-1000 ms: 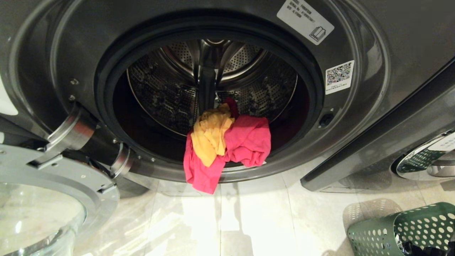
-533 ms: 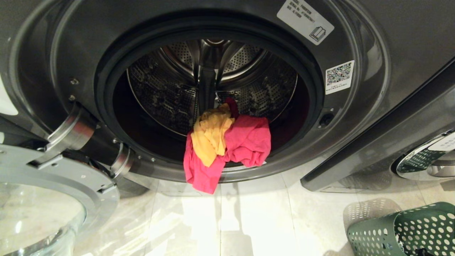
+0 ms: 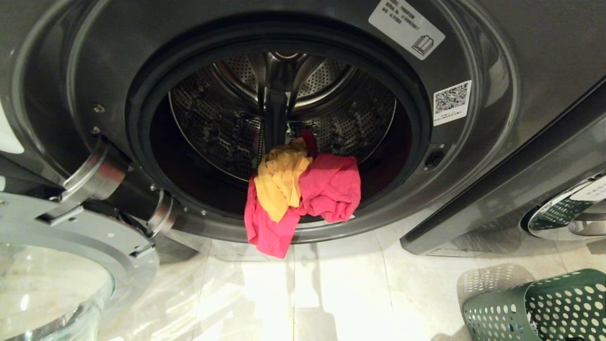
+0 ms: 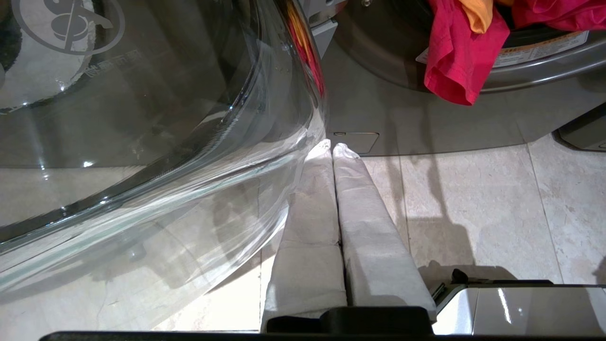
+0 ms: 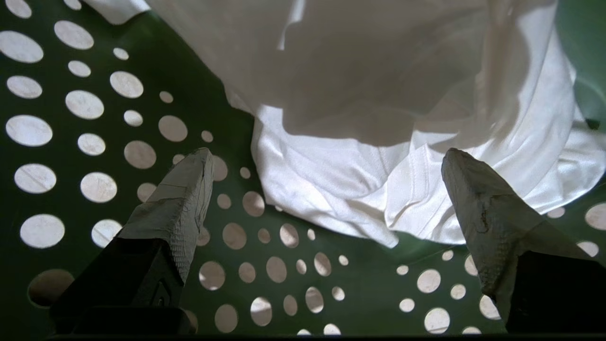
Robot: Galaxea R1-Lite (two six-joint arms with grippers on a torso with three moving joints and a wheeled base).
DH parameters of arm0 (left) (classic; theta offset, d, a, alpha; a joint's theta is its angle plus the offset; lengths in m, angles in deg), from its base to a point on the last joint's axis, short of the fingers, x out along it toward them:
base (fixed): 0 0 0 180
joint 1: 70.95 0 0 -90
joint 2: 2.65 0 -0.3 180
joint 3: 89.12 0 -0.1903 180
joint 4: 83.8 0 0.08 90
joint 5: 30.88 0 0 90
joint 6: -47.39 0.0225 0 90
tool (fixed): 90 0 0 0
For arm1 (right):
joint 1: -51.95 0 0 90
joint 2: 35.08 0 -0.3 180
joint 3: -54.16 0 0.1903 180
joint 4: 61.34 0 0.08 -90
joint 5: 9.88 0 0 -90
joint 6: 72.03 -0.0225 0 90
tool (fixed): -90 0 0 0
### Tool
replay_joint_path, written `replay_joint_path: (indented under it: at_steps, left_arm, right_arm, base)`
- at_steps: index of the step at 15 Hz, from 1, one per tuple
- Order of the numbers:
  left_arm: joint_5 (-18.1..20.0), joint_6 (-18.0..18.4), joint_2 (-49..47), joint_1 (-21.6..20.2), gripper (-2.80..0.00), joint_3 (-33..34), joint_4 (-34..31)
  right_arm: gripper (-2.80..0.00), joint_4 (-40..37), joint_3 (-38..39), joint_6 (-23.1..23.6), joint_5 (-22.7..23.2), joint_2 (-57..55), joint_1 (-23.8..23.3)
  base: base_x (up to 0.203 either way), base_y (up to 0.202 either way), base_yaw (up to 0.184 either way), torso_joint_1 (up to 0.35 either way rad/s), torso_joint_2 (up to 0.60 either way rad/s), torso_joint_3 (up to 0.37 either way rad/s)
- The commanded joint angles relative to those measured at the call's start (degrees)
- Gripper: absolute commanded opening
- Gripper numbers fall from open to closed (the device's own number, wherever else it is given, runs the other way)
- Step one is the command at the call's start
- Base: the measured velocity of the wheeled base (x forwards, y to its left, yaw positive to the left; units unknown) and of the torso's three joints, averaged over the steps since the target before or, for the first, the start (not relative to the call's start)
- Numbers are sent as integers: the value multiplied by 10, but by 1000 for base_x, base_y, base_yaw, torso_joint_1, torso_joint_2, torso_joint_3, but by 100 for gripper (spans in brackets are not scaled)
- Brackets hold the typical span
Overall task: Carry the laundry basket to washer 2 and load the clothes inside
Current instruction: Place the clothes into the washing machine
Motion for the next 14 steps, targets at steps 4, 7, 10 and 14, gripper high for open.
replay_joint_path:
  at_steps: [4, 7, 10, 14]
  left_arm:
    - [0, -1, 0, 0, -280, 1, 0]
    - [0, 0, 0, 0, -280, 1, 0]
    - [0, 0, -1, 0, -280, 1, 0]
    - [0, 0, 0, 0, -280, 1, 0]
  right_arm:
    - [0, 24, -57, -48, -1, -2, 15]
    - [0, 54, -105, -90, -52, -2, 67]
    - [0, 54, -136, -149, -96, -2, 138]
    - [0, 56, -148, -208, -180, -2, 205]
  base:
    - [0, 0, 0, 0, 0, 0]
    - [0, 0, 0, 0, 0, 0]
    - [0, 0, 0, 0, 0, 0]
    - [0, 0, 0, 0, 0, 0]
